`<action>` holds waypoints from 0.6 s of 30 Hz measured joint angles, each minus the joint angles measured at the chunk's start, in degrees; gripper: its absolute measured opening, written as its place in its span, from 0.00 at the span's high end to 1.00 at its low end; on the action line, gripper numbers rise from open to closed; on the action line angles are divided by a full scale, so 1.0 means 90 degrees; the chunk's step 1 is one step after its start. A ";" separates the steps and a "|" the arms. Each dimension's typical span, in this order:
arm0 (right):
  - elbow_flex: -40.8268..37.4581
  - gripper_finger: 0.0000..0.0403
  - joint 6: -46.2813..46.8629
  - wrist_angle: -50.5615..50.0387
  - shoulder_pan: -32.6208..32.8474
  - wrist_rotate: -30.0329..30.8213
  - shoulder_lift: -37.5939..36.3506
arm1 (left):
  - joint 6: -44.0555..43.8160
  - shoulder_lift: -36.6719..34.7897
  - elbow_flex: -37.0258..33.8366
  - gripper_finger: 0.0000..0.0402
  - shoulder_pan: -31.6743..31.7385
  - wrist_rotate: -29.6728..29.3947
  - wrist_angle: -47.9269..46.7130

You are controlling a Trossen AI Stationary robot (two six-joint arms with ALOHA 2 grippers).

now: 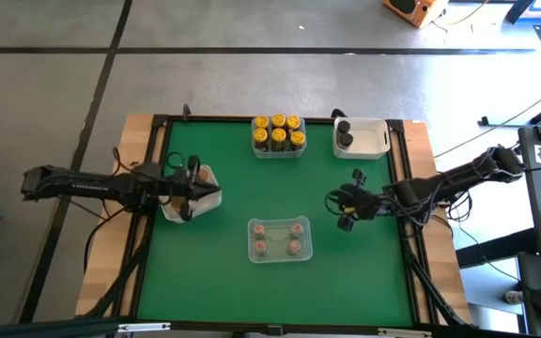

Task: Sort spices by type
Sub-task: Return to Home Position

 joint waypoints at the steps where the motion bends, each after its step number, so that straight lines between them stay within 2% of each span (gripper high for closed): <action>1: -0.0081 0.86 -0.0025 0.0177 0.0002 -0.0119 -0.0056 | -0.0087 -0.0108 -0.0126 0.99 -0.0001 0.0000 0.0080; 4: -0.0288 0.91 -0.0157 0.0642 0.0002 -0.0206 -0.0256 | -0.0315 -0.0479 -0.0413 0.99 0.0000 -0.0051 0.0115; 10: -0.0462 0.98 -0.0165 0.0749 0.0002 -0.0241 -0.0951 | -0.0466 -0.1145 -0.0632 0.99 0.0000 -0.0119 -0.0121; 18: -0.1376 0.97 0.0017 0.0906 0.0002 -0.0256 -0.2404 | -0.0497 -0.1811 -0.0644 0.99 0.0001 -0.0799 -0.1166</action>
